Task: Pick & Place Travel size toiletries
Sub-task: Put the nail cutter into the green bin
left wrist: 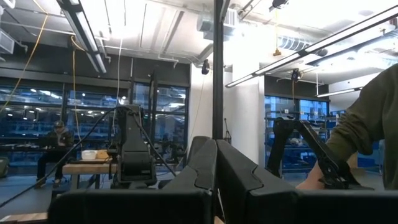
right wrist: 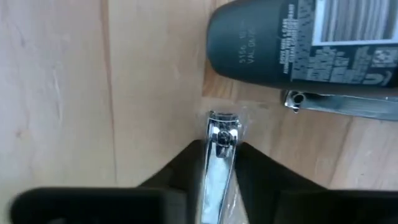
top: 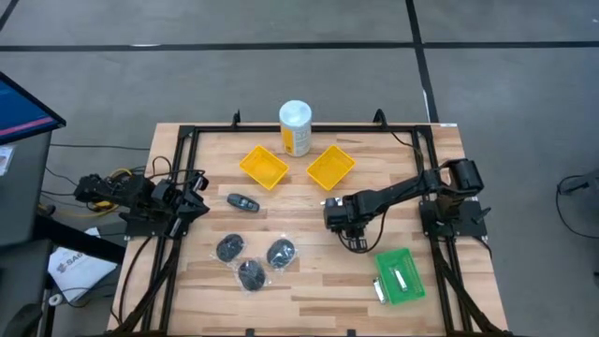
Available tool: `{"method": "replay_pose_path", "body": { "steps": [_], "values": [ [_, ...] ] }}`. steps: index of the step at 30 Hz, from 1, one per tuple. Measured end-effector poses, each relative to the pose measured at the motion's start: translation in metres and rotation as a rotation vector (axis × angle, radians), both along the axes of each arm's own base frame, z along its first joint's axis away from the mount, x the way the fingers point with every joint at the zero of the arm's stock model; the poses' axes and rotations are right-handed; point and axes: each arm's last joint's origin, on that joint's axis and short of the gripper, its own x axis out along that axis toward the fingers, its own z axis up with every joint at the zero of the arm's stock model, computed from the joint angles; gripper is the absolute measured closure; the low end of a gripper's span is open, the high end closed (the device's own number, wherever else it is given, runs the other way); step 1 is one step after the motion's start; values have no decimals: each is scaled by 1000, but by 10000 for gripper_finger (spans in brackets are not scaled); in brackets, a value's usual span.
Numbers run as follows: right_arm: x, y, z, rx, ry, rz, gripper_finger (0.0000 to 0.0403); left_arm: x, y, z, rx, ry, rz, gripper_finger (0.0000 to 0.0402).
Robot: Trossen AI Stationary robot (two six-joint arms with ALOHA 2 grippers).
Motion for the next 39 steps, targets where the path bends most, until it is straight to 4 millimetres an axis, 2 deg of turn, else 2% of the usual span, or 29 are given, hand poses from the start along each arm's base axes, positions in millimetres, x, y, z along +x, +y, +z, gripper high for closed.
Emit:
{"method": "replay_pose_path", "body": {
  "steps": [3,8,11,15,19,27,33,36,39],
  "values": [
    [0,0,0,-2,-2,-25,363,0,0,0,0,0,0,399],
    [-2,1,3,-1,-3,-26,363,0,0,0,1,1,-2,399],
    [-4,2,13,10,-31,-31,363,0,0,0,1,1,-1,399],
    [-10,2,38,46,-107,-76,363,0,0,0,1,1,-1,399],
    [-21,2,75,140,-235,-119,363,0,0,0,0,0,-1,399],
    [-60,5,151,487,-502,-145,363,0,0,0,-1,0,1,399],
    [-90,13,204,802,-728,4,363,0,0,0,-1,-1,1,399],
    [-105,13,218,861,-773,-30,363,0,0,0,-1,-1,1,399],
    [-117,12,217,840,-708,-204,363,0,0,0,-1,-2,1,399]
  ]
}}
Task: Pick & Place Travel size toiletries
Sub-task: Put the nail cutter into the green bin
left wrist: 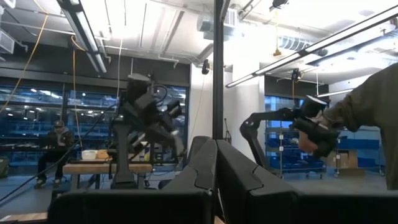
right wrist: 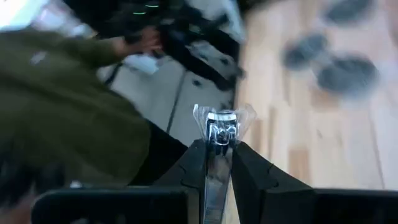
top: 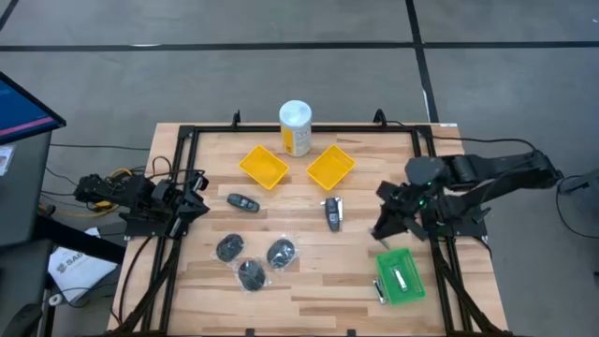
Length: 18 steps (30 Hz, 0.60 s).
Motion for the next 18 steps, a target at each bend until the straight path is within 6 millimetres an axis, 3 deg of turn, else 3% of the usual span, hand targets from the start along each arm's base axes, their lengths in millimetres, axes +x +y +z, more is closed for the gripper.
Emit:
{"method": "replay_pose_path", "body": {
  "steps": [9,13,18],
  "values": [
    [-36,29,-53,-84,753,-183,363,0,0,0,-1,-4,-1,399],
    [-41,46,-72,-98,957,-408,363,0,0,0,-1,-5,0,399],
    [-34,71,-88,-82,1051,-589,363,0,0,1,-2,-8,0,399]
  ]
}}
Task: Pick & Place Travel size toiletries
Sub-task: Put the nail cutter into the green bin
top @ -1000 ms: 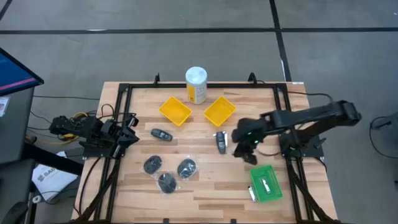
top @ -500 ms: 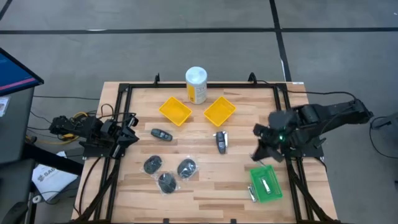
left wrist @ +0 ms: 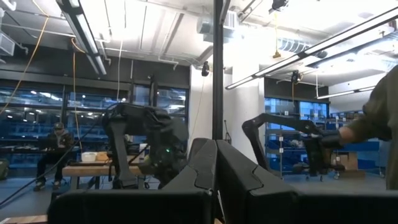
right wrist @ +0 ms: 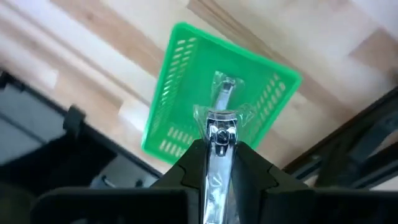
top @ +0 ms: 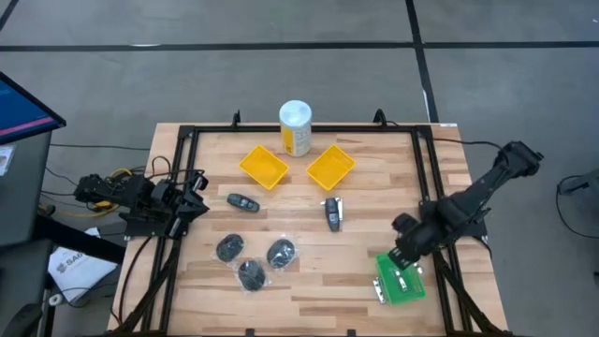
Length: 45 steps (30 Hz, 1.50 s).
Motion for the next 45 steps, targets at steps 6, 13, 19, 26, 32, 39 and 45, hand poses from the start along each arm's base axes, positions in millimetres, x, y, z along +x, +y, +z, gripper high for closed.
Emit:
{"method": "replay_pose_path", "body": {
  "steps": [6,13,19,26,32,39,45],
  "values": [
    [13,25,-30,-105,106,-19,363,0,0,0,0,-1,0,399],
    [30,41,-62,-164,169,33,363,0,0,0,0,-1,-1,399],
    [37,48,-80,-183,213,66,363,0,0,0,1,0,-2,399],
    [39,50,-93,-210,266,82,323,0,0,0,1,2,-1,399],
    [36,49,-83,-166,246,128,239,0,0,0,0,2,0,399],
    [40,35,-29,-12,30,265,208,0,0,0,-3,3,-1,399],
    [71,23,26,24,-324,544,225,0,0,0,-1,2,-1,399]
  ]
}}
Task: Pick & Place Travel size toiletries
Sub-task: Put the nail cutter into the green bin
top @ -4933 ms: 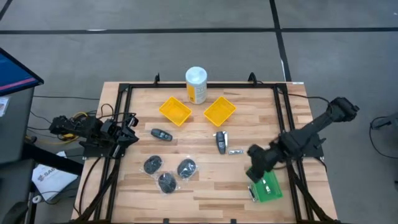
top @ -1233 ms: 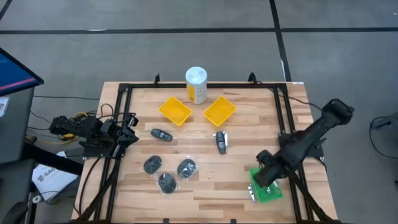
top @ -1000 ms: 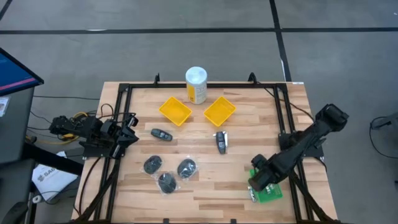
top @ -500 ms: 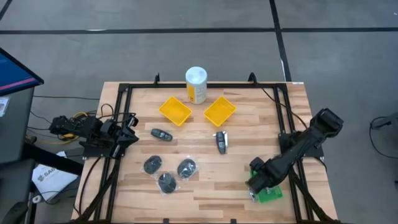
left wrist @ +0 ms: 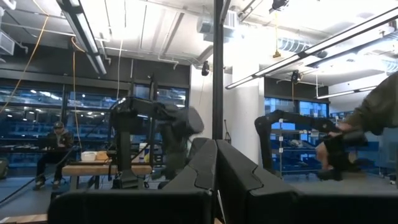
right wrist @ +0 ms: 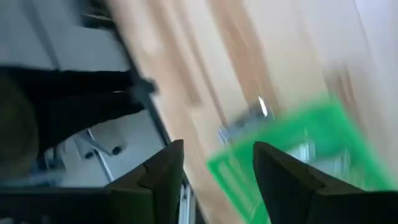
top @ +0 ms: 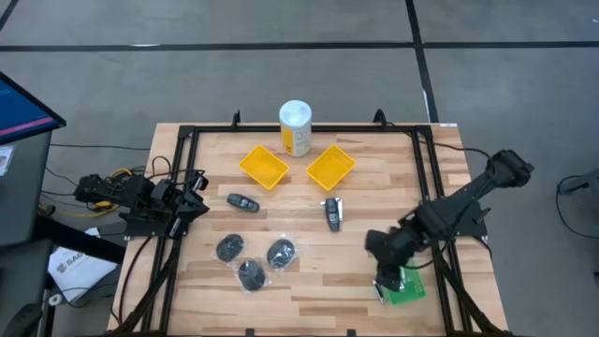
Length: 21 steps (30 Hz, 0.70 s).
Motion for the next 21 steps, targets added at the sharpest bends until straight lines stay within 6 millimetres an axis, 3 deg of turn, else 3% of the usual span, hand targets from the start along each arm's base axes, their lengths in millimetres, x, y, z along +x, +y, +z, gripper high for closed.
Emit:
{"method": "replay_pose_path", "body": {
  "steps": [4,8,14,21],
  "values": [
    [34,4,15,-87,-148,270,247,0,0,0,1,0,1,399],
    [62,18,9,-199,-136,562,247,0,0,0,1,1,0,399],
    [86,46,-22,-280,3,937,188,0,0,0,2,0,-1,399],
    [95,82,-61,-294,54,1110,121,0,0,0,3,2,-2,399]
  ]
}}
